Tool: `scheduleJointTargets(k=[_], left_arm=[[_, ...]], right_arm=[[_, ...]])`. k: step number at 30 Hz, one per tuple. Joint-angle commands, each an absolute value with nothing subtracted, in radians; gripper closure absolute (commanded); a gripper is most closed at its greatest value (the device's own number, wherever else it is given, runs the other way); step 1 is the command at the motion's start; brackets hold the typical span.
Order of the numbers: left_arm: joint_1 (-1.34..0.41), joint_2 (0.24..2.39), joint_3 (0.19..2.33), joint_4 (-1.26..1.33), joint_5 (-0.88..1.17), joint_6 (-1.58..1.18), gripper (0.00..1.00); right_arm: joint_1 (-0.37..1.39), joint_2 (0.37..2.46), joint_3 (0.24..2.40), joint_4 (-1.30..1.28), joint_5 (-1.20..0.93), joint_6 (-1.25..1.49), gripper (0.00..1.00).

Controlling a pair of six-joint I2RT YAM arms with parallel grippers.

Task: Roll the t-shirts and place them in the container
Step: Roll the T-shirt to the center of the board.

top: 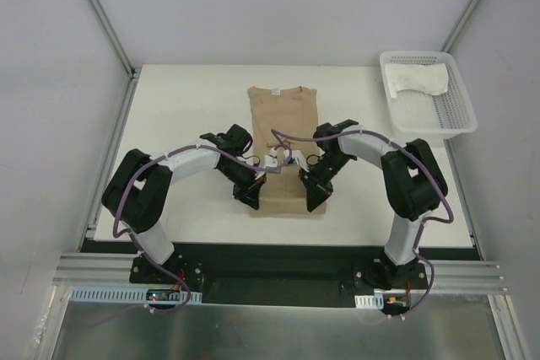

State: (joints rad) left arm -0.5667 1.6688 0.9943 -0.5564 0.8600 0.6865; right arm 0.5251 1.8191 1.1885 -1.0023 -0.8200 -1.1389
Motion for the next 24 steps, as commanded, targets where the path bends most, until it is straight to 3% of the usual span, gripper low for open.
scheduleJointTargets(k=[1,24], left_arm=[[-0.548,1.742,1.069,-0.702,0.902,0.695,1.00],[-0.492,1.993,1.272,-0.776,0.761,0.647,0.98]], right_arm=[[0.483,1.920,1.284,-1.198,-0.865,-1.226,0.92],[0.423,2.301,1.591,-1.394,-0.828,-1.163,0.93]])
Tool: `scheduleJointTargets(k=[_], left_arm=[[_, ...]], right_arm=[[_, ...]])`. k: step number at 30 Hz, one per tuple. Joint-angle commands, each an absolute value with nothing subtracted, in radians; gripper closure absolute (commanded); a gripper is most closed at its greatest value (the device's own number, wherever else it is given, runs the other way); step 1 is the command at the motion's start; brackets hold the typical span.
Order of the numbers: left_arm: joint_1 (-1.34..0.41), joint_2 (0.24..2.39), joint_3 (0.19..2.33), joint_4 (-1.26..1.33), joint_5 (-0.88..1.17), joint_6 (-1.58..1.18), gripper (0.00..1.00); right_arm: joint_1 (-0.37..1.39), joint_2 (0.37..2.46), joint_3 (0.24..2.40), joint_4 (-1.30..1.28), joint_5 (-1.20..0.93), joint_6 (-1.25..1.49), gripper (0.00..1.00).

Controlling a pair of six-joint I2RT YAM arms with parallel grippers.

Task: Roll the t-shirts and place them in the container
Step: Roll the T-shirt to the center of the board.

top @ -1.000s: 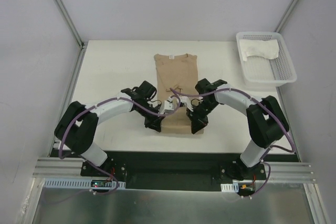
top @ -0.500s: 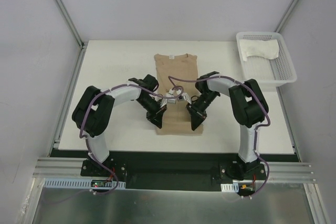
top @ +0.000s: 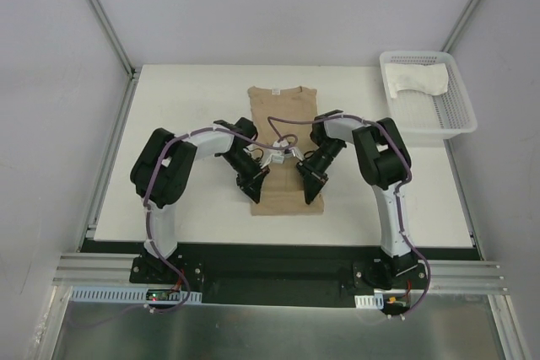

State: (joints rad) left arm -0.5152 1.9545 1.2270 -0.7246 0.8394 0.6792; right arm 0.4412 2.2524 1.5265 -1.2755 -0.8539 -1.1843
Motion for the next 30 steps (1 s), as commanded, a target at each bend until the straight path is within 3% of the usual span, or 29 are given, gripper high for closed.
scheduleJointTargets(k=[1,5,12,17,23,30], left_arm=[[-0.489,1.996,1.279,-0.778,0.750,0.637,0.96],[-0.456,1.965,1.282,-0.761,0.729,0.588,0.84],[-0.417,1.659,1.108,-0.654,0.658,0.633,0.64],[-0.538,1.455,0.931,-0.436,0.546,0.773,0.49],[-0.681,1.393,0.755,-0.091,0.396,0.931,0.38],[-0.718,1.460,0.752,-0.057,0.407,0.963,0.38]], right_arm=[[0.423,2.312,1.601,-1.399,-0.827,-1.148,0.93],[0.413,2.371,1.660,-1.454,-0.831,-1.129,0.93],[0.397,2.500,1.798,-1.516,-0.828,-1.010,0.92],[0.403,2.540,1.836,-1.519,-0.808,-0.960,0.91],[0.405,2.546,1.838,-1.513,-0.796,-0.940,0.91],[0.407,2.549,1.845,-1.520,-0.795,-0.943,0.91]])
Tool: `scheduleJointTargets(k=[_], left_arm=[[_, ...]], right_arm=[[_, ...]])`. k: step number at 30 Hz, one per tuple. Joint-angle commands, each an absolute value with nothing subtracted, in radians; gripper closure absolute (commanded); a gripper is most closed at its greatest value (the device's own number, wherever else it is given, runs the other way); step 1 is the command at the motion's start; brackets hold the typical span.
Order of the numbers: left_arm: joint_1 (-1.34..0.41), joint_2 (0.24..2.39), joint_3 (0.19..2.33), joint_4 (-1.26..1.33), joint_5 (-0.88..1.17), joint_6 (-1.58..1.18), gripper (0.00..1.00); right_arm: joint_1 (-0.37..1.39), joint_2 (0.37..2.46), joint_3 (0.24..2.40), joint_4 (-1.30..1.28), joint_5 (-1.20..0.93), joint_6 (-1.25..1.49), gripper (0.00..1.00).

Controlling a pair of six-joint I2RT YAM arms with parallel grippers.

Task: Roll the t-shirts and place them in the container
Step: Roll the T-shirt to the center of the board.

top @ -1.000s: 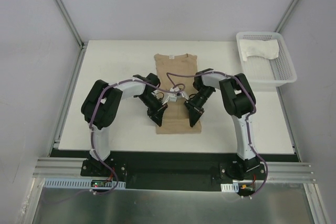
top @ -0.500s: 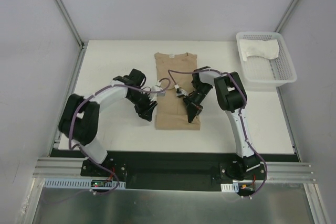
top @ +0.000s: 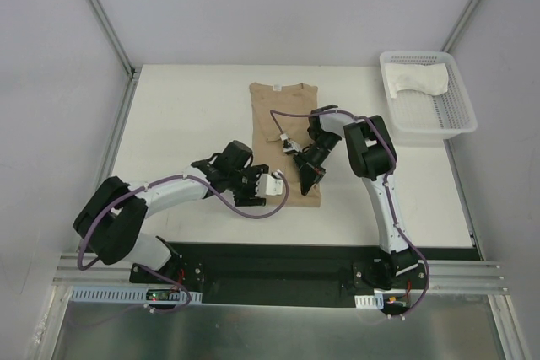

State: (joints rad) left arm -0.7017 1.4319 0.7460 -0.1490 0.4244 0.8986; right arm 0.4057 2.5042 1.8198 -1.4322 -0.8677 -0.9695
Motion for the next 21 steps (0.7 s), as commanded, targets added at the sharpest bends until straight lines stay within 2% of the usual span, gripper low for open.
scheduleJointTargets(k=[1,9,15,21], left_arm=[[-0.719,1.468,0.750,-0.055,0.411,0.965,0.38],[-0.776,1.474,0.730,-0.061,0.436,0.993,0.39],[-0.790,1.453,0.727,-0.063,0.390,0.951,0.39],[-0.792,1.523,0.741,-0.121,0.339,0.951,0.41]], right_arm=[[0.407,2.551,1.844,-1.520,-0.795,-0.943,0.91],[0.406,2.556,1.851,-1.532,-0.799,-0.951,0.91],[0.407,2.557,1.852,-1.532,-0.799,-0.951,0.91],[0.405,2.557,1.850,-1.532,-0.799,-0.951,0.91]])
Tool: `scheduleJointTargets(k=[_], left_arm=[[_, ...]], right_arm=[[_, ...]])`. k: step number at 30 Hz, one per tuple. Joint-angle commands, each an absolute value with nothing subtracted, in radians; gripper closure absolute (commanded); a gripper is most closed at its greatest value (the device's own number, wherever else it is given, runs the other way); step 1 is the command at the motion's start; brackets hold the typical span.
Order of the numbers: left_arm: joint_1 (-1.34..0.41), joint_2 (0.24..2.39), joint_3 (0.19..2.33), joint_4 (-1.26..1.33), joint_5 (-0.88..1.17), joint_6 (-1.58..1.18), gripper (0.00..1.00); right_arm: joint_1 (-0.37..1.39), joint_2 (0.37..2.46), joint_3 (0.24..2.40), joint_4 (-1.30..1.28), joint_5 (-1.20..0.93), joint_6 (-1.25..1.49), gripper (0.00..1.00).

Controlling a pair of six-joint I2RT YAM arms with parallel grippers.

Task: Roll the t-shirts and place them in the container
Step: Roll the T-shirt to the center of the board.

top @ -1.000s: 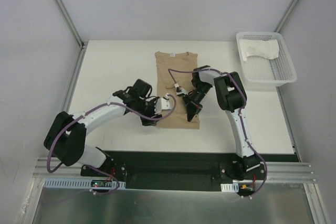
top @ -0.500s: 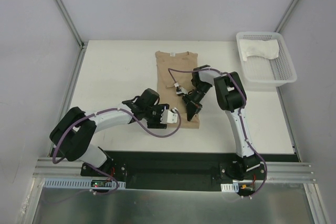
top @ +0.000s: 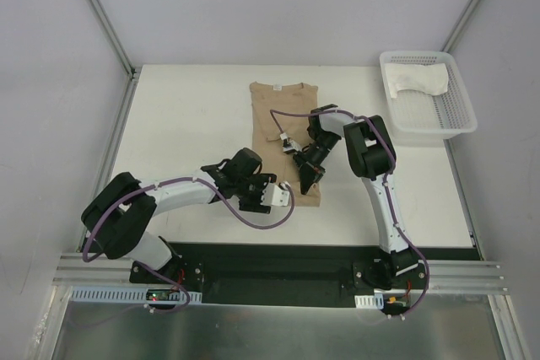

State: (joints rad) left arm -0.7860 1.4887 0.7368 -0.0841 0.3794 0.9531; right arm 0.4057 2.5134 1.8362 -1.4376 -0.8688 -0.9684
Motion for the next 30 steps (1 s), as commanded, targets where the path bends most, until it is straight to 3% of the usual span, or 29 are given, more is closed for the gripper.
scheduleJointTargets(k=[1,5,8,13,15,18,19,20,23,25,27,28,29,30], left_arm=[[-0.792,1.540,0.741,-0.126,0.336,0.956,0.41],[-0.802,1.597,0.753,-0.147,0.279,0.991,0.42],[-0.813,1.652,0.764,-0.163,0.229,1.019,0.50],[-0.813,1.668,0.756,-0.181,0.230,1.032,0.93],[-0.811,1.652,0.770,-0.205,0.261,1.031,0.99],[-0.798,1.638,0.826,-0.290,0.340,1.000,1.00],[-0.792,1.641,0.845,-0.313,0.362,0.996,1.00],[-0.770,1.647,0.895,-0.378,0.389,0.985,1.00],[-0.735,1.693,1.044,-0.536,0.529,0.925,1.00],[-0.692,1.735,1.115,-0.599,0.653,0.888,1.00],[-0.667,1.764,1.193,-0.659,0.705,0.842,1.00],[-0.663,1.788,1.210,-0.672,0.745,0.836,1.00],[-0.657,1.801,1.230,-0.678,0.759,0.824,1.00],[-0.650,1.810,1.236,-0.687,0.776,0.816,1.00]], right_arm=[[0.405,2.556,1.850,-1.534,-0.799,-0.951,0.91],[0.402,2.556,1.852,-1.532,-0.802,-0.948,0.90],[0.396,2.545,1.844,-1.523,-0.808,-0.940,0.89],[0.315,2.418,1.821,-1.456,-0.883,-0.920,0.69],[0.250,2.329,1.832,-1.395,-0.879,-0.917,0.62],[0.152,2.087,1.751,-1.138,-0.832,-0.844,0.31],[0.134,1.907,1.705,-1.026,-0.774,-0.803,0.04],[0.123,1.803,1.524,-0.709,-0.561,-0.735,0.04],[0.124,1.425,1.233,-0.165,-0.464,-0.801,0.04],[0.152,1.361,1.076,0.036,-0.378,-0.665,0.04],[0.164,1.428,1.212,-0.146,-0.411,-0.591,0.04],[0.152,1.477,1.277,-0.254,-0.528,-0.610,0.04],[0.126,1.515,1.322,-0.446,-0.804,-0.658,0.01],[0.132,1.540,1.330,-0.459,-0.840,-0.644,0.03]])
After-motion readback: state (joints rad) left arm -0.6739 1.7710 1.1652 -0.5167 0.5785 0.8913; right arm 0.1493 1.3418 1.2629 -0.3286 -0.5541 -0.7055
